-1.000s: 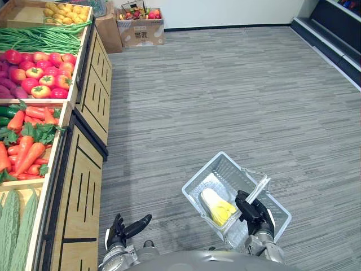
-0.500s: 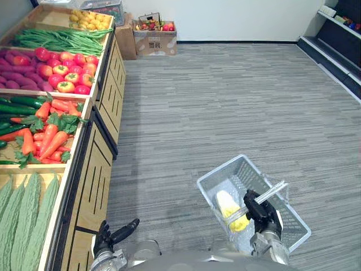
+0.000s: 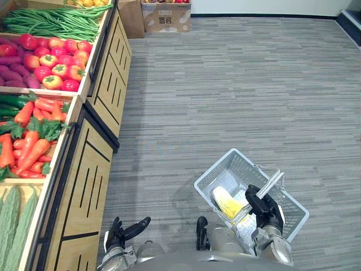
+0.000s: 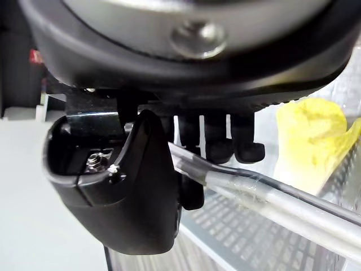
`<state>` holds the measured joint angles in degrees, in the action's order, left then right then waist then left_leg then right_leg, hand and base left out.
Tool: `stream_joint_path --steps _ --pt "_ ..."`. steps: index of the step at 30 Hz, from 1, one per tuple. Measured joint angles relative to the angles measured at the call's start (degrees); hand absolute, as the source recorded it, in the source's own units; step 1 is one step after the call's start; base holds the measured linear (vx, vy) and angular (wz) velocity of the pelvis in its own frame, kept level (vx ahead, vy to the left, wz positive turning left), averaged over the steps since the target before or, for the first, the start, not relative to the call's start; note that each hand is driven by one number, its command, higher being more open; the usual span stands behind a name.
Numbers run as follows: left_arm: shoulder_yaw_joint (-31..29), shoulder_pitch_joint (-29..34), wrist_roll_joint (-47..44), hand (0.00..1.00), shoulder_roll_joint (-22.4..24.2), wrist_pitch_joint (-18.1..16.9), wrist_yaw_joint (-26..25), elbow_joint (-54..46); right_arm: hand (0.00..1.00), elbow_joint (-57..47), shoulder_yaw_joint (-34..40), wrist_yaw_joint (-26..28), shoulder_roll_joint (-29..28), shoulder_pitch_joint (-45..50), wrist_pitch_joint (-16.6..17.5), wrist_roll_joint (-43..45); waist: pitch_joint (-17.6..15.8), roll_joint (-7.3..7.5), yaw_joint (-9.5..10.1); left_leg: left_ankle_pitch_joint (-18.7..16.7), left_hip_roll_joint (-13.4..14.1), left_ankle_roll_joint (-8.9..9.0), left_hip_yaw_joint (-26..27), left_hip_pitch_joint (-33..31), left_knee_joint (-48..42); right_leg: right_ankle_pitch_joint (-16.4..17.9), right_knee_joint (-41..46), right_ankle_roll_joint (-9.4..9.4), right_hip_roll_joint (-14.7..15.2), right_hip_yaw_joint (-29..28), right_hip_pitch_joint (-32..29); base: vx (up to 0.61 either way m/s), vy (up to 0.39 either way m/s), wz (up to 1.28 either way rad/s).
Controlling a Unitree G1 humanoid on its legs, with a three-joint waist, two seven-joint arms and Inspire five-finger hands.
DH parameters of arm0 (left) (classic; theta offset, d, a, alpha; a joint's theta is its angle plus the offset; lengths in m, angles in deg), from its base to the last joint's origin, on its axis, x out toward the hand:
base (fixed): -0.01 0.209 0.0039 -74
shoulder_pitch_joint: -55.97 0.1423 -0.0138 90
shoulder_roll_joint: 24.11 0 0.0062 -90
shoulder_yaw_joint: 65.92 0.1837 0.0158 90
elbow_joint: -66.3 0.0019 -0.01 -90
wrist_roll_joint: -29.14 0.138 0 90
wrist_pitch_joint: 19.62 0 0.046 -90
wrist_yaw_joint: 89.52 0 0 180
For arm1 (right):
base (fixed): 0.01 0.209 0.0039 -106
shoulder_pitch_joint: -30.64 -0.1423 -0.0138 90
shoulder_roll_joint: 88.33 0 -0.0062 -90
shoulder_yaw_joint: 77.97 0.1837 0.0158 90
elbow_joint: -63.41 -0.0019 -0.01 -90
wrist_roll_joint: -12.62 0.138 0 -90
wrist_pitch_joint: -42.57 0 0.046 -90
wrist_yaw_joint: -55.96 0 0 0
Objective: Pick vegetable in the basket
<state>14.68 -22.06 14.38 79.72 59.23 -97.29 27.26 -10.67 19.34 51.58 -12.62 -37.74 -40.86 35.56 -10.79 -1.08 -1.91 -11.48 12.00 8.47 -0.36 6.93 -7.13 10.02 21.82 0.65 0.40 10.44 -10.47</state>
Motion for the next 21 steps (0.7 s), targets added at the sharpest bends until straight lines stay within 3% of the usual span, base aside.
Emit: stream_joint_path --steps 2,4,5,6,7,8,10,12,13,14,16,17,19,21 --pt "0.0 -0.6 -0.2 1.0 0.2 0.0 0.2 0.1 0.0 -0.5 0.1 0.0 -0.5 0.7 0.0 0.1 0.1 0.52 -0.07 -0.1 0.3 0.24 -0.6 -1.7 -5.9 1.3 -2.1 0.46 -0.3 0.7 2.8 0.3 -0.171 0.28" --pt "-0.1 -0.7 -0.4 1.0 0.2 0.0 0.2 -0.4 0.0 -1.6 0.1 0.4 -1.1 2.1 0.0 0.4 0.3 0.87 0.01 -0.4 0.8 1.54 -0.8 -6.2 -17.8 1.6 -5.5 0.85 -0.9 1.5 6.5 0.21 -0.126 0.18" --pt "-0.1 -0.6 -0.5 1.0 0.2 0.0 0.3 -0.8 0.0 -2.4 0.1 0.6 -1.0 2.8 0.0 0.5 0.4 0.69 0.02 0.7 2.0 3.44 -0.2 -9.5 -26.5 1.7 -7.2 1.15 -1.8 1.7 9.1 0.2 -0.094 0.03" --pt "-0.1 -0.6 -0.6 1.0 0.2 0.0 0.3 -1.0 0.0 -2.4 0.1 0.6 -0.9 3.1 0.0 0.5 0.4 0.56 0.09 1.8 2.9 3.72 0.6 -10.7 -30.2 1.7 -8.0 1.24 -2.3 1.6 10.4 0.33 -0.13 -0.08" --pt "-0.3 -0.7 -0.9 1.0 0.2 0.0 0.3 -1.1 0.0 -2.4 0.1 0.6 -0.8 3.4 0.0 0.5 0.4 0.61 0.22 4.7 4.8 3.12 2.9 -12.8 -37.4 1.8 -9.9 1.65 -3.1 1.0 13.2 0.3 -0.073 -0.23" --pt "-0.4 -0.7 -1.1 1.0 0.2 0.0 0.3 -1.6 0.0 -2.5 0.1 0.4 -0.5 3.3 0.0 0.5 0.2 0.97 0.51 5.0 6.9 1.14 5.8 -15.0 -44.1 1.9 -11.7 2.41 -3.5 -0.2 15.9 0.3 -0.054 -0.29" --pt "-0.4 -0.6 -1.3 1.0 0.2 0.0 0.5 -2.0 0.0 -2.5 0.5 0.1 -0.2 3.4 0.0 0.5 0.0 1.33 0.95 -0.5 7.5 -2.18 10.2 -16.7 -48.8 2.0 -13.7 2.59 -3.0 -3.0 19.5 0.3 0.039 -0.49" --pt "-0.4 -0.7 -1.3 1.0 0.2 -0.1 0.8 -2.7 0.0 -2.6 1.2 0.0 -0.2 3.5 0.0 0.5 -0.2 1.73 1.7 -4.6 4.7 -4.56 13.1 -18.8 -45.8 2.1 -15.0 2.68 -0.5 -5.2 22.6 0.33 0.154 -0.56" --pt "-0.4 -0.7 -1.3 1.0 0.2 -0.2 1.0 -3.1 0.0 -2.6 1.3 0.0 -0.2 3.6 0.0 0.5 -0.2 1.95 1.76 -5.0 3.7 -4.76 13.4 -19.7 -43.5 2.2 -15.0 2.58 0.4 -5.3 23.1 0.28 0.18 -0.4" --pt "-0.4 -0.7 -1.3 1.0 0.2 -0.4 1.0 -3.7 0.0 -3.0 1.6 0.0 -0.2 3.7 0.0 0.5 -0.4 2.45 1.85 -5.2 1.4 -4.8 13.4 -21.7 -36.9 3.0 -14.8 1.27 2.6 -5.6 24.2 0.29 0.193 -0.27" --pt "-0.3 -0.6 -1.2 1.0 0.5 -0.6 1.0 -4.0 0.0 -3.4 2.5 0.1 0.3 4.1 0.1 0.5 -0.4 1.88 1.8 0.2 -1.4 -4.4 12.3 -22.8 -21.3 4.9 -14.7 -1.6 4.6 -5.7 26.1 0.35 0.248 -0.18" --pt "-0.9 -0.8 -1.7 1.0 0.5 -0.4 1.0 -3.6 0.0 -1.7 2.6 -0.1 -0.3 4.1 -0.4 0.4 0.2 2.73 1.72 8.1 -3.7 -5.23 12.0 -21.2 -16.2 6.8 -14.0 -3.35 6.5 -5.8 27.2 0.33 0.228 0.07" --pt "-0.9 -1.7 -1.2 1.0 -0.5 -0.6 0.7 -3.7 0.0 -1.7 1.5 0.3 -0.5 4.2 -0.8 0.4 0.1 4.22 1.9 8.0 -5.4 -6.15 12.2 -20.9 -14.8 5.5 -14.8 -3.54 6.9 -6.1 25.4 0.29 0.178 0.13" --pt "-1.1 -1.8 -0.8 1.0 -1.0 -0.7 0.7 -2.7 0.0 -1.7 0.9 0.6 -0.5 3.6 -0.8 0.2 0.0 4.28 2.32 6.9 -5.1 -7.28 12.4 -21.6 -17.5 3.1 -16.3 -3.95 6.6 -6.1 25.9 0.18 0.121 -0.04"
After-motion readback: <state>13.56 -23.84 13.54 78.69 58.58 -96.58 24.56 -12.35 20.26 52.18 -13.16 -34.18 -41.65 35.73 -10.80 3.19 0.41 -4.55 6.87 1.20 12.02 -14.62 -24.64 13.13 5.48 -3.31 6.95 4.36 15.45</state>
